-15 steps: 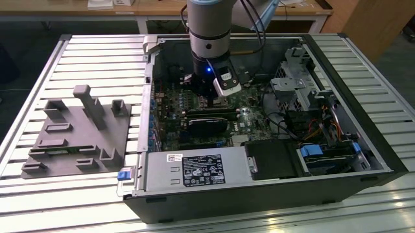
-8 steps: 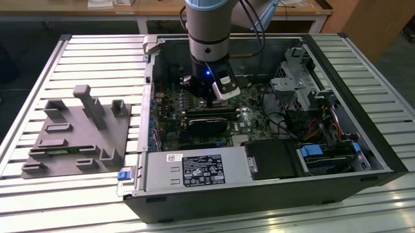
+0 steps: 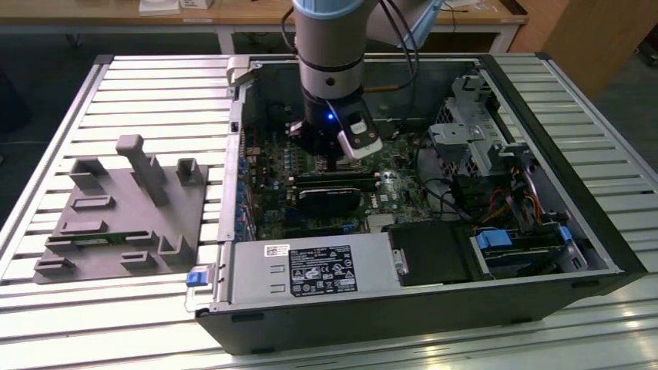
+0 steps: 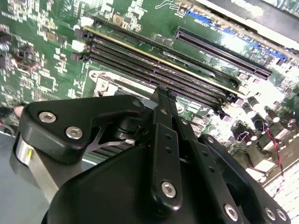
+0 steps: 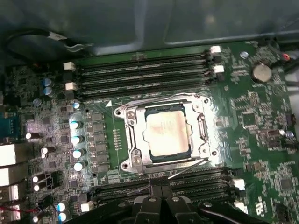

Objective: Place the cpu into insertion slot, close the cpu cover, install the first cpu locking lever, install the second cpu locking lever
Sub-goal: 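Install the second cpu locking lever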

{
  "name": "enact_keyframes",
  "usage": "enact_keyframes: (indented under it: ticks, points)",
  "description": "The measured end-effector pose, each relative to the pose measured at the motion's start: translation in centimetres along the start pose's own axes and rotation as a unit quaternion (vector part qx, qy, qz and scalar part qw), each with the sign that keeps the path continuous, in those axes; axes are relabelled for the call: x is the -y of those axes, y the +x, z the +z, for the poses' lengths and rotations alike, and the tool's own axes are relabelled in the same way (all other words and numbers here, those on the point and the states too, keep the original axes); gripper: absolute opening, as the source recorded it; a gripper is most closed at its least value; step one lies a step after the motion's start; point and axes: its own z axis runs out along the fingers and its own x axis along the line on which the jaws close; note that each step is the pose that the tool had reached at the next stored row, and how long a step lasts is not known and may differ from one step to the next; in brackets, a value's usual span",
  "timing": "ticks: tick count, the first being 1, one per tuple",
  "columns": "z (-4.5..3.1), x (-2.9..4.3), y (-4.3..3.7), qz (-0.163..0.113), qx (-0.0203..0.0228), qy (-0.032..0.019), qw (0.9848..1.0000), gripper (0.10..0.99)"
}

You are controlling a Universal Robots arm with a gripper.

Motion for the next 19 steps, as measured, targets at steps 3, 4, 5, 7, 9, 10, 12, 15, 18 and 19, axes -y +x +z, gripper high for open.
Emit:
enact_keyframes:
  ticks: [3, 4, 5, 7, 9, 10, 12, 15, 18, 19]
  points:
    - [0.22, 0.04, 0.10, -0.017, -0.0026, -0.0070, 0.9998, 0.106]
    - [0.30, 0.05, 0.14, -0.021, -0.0035, -0.0111, 0.9997, 0.106]
    - [0.37, 0.06, 0.19, -0.025, -0.0045, -0.0164, 0.9995, 0.106]
    - [0.49, 0.09, 0.29, -0.031, -0.0065, -0.0274, 0.9991, 0.106]
    - [0.59, 0.19, 0.40, -0.034, -0.0076, -0.0345, 0.9988, 0.106]
    - [0.60, 0.33, 0.44, -0.035, -0.0076, -0.0348, 0.9988, 0.106]
    - [0.59, 0.64, 0.51, -0.036, -0.0078, -0.0349, 0.9987, 0.106]
    - [0.57, 1.17, 0.60, -0.036, -0.0079, -0.0349, 0.9987, 0.106]
    - [0.75, 1.63, 0.72, -0.036, -0.0085, -0.0400, 0.9985, 0.106]
    - [0.83, 1.75, 0.77, -0.036, -0.0088, -0.0428, 0.9984, 0.106]
